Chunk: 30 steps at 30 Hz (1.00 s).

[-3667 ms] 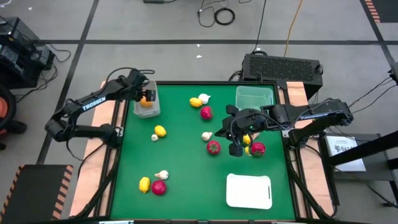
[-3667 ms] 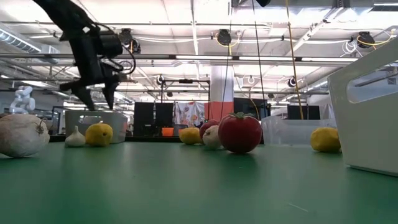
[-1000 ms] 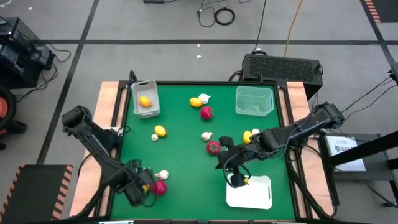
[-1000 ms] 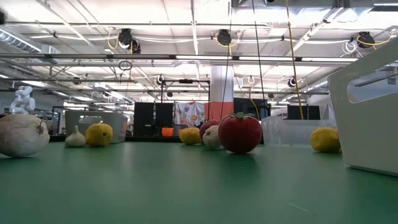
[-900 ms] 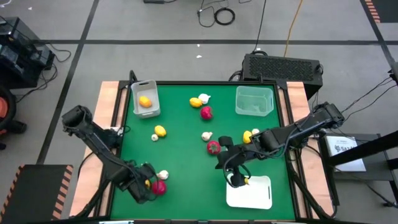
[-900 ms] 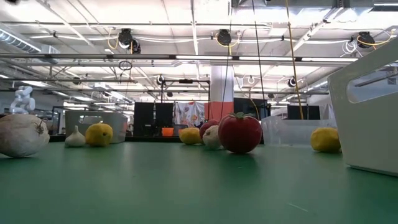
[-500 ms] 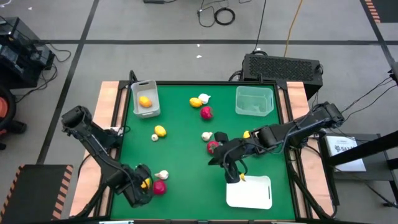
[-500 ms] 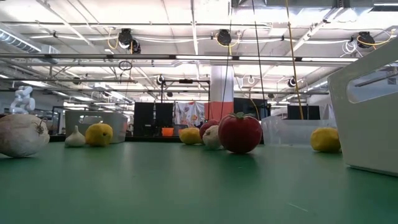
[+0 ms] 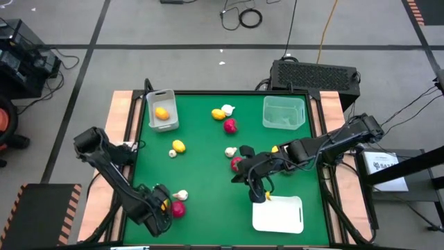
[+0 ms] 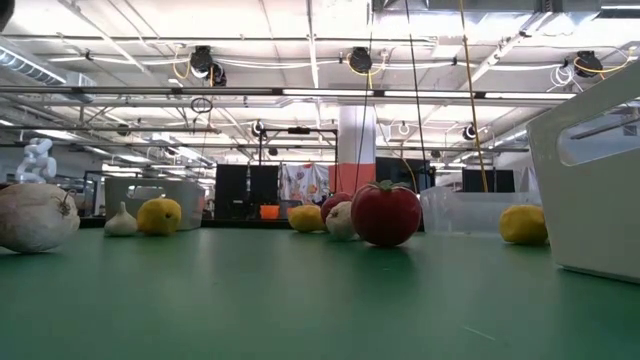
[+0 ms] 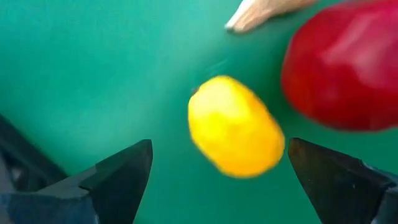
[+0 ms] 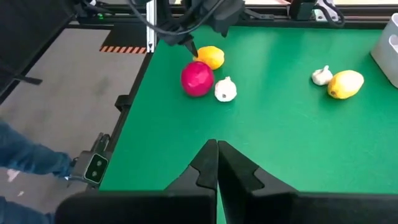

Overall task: Sort produce into baskets
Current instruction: Put the yellow lemon in the gray bin

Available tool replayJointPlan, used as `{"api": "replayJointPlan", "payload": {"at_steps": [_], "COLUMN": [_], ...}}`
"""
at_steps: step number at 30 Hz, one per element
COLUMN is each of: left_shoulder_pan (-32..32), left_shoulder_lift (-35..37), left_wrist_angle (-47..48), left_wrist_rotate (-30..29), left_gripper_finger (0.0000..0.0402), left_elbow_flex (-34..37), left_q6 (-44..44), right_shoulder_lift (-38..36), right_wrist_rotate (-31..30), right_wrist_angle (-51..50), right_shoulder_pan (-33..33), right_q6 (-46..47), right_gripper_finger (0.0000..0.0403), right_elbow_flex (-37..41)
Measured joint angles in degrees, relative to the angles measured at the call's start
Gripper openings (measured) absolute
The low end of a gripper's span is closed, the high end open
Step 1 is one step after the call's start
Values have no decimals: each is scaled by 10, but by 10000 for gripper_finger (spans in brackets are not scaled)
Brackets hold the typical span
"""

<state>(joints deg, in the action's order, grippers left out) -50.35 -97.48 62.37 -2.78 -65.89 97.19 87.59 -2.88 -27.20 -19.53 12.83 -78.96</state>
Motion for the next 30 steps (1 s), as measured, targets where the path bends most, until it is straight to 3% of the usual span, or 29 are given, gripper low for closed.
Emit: {"api": "replayJointPlan", "payload": {"at_steps": [7, 15, 22, 30], "left_shoulder_pan": [0, -1, -1, 1], "left_shoulder_lift": [-27, -29, -28, -16], "left_wrist_angle": [-11, -122, -128, -123], "left_wrist_rotate": [-18, -5, -4, 8], "left_gripper_finger": [381, 381, 379, 301], "left_elbow_flex": [1, 78, 87, 89], "left_q6": [-14, -15, -32, -45], "right_shoulder_lift": [0, 0, 0, 0], "right_wrist_rotate": [0, 0, 0, 0], "right_wrist_angle": [0, -5, -13, -13], "right_shoulder_pan": [0, 0, 0, 2], "right_q6": [12, 15, 15, 8], "right_gripper_finger": [0, 0, 0, 0], "right_elbow_flex": [0, 0, 0, 0]}}
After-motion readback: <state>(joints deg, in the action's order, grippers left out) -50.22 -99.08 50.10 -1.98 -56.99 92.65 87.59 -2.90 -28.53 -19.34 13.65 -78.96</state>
